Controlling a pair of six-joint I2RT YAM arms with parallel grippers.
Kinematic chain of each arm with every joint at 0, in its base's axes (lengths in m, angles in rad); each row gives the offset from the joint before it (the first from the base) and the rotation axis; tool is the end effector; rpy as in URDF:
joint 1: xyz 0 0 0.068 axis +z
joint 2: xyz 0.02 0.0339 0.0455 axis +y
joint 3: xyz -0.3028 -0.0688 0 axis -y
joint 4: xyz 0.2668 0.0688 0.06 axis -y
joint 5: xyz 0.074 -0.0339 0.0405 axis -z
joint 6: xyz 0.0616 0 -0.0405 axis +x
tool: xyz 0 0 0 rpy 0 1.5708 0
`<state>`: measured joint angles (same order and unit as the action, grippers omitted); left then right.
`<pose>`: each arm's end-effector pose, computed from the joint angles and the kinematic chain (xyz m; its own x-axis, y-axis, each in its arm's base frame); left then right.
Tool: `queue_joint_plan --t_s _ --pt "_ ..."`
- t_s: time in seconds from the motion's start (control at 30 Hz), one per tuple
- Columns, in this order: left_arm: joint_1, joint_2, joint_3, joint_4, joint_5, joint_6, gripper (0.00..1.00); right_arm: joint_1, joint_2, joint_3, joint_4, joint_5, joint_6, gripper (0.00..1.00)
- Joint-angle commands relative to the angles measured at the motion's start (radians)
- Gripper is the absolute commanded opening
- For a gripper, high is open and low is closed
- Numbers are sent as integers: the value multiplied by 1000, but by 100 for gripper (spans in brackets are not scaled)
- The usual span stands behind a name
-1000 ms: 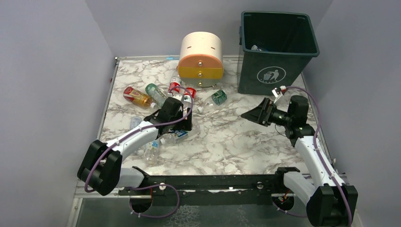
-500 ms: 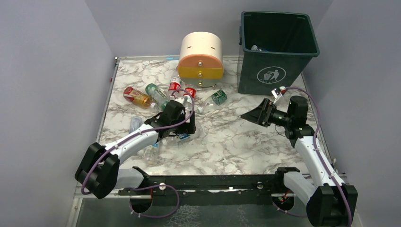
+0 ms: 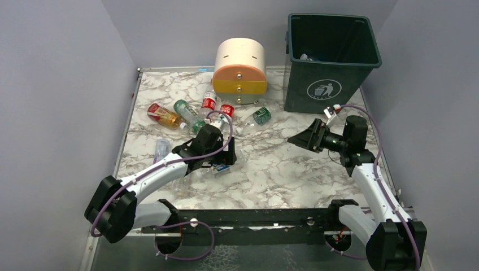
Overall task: Put the plastic bottles in the bin
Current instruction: Pick up the plastic bottle at the center of the board.
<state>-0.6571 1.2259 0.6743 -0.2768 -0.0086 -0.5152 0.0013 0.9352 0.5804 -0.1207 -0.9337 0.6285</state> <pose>0.2125 -0.1633 0.2098 -0.8064 -0.0002 -0.5914 0.2401 0.9138 -0.3276 0.2096 0.0498 0.2701 -0.7909 0.3487 -0.5028 -0.3096 0.4808 0.8204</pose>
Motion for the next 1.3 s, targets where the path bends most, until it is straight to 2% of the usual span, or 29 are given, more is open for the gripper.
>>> queue_joint_plan --t_s 0.0,0.53,1.0,1.27 --pt "-6 -49 -22 -15 1 -28 99 7 1 -9 38 -33 3 99" --pt "-86 -144 -84 -30 -16 -131 99 8 11 -36 48 -40 2 100" --pt "-172 -158 -88 -50 -26 -184 99 9 8 -56 52 -51 0 100" --pt "-200 -98 -85 -52 -26 -180 99 9 5 -60 53 -53 0 100"
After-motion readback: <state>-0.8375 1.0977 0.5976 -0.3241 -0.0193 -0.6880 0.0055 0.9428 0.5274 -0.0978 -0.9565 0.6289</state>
